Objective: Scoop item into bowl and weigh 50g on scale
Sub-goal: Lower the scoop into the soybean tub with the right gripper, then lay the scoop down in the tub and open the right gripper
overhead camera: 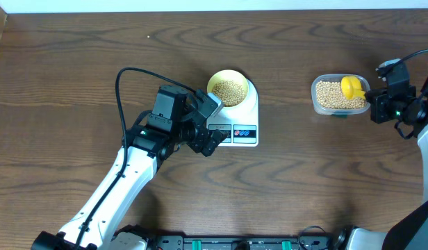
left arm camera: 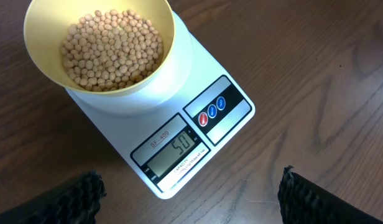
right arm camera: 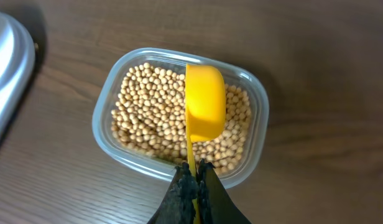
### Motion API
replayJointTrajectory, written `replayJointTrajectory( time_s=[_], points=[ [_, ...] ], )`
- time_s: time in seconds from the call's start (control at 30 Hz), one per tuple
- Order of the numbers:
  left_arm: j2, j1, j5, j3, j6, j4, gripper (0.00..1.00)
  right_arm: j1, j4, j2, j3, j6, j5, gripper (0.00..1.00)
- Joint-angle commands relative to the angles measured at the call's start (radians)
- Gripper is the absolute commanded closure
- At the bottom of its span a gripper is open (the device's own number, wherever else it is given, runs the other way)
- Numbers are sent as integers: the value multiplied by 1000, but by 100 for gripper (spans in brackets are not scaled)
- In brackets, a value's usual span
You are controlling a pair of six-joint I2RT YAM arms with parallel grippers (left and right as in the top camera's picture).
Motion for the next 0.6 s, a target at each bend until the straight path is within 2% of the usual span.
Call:
replayJointTrajectory(
  time_s=[0.0,0.1,0.3,0.47,0.57],
  points=[
    [8,4,13,-6,13,-2,8,6,-9,-19,-3,233,-26,99],
    [8,4,13,-6,13,-2,8,5,-13,-19,-3,441,-26,99],
    [8,4,13,-6,13,-2,8,5,-17,-17,-3,717,4,99],
    [8,4,13,-6,13,-2,8,5,-18,-17,-3,858,23,98],
    [8,4,13,-6,13,-2,8,5,-26,-17,-3,879,23,88]
  ],
)
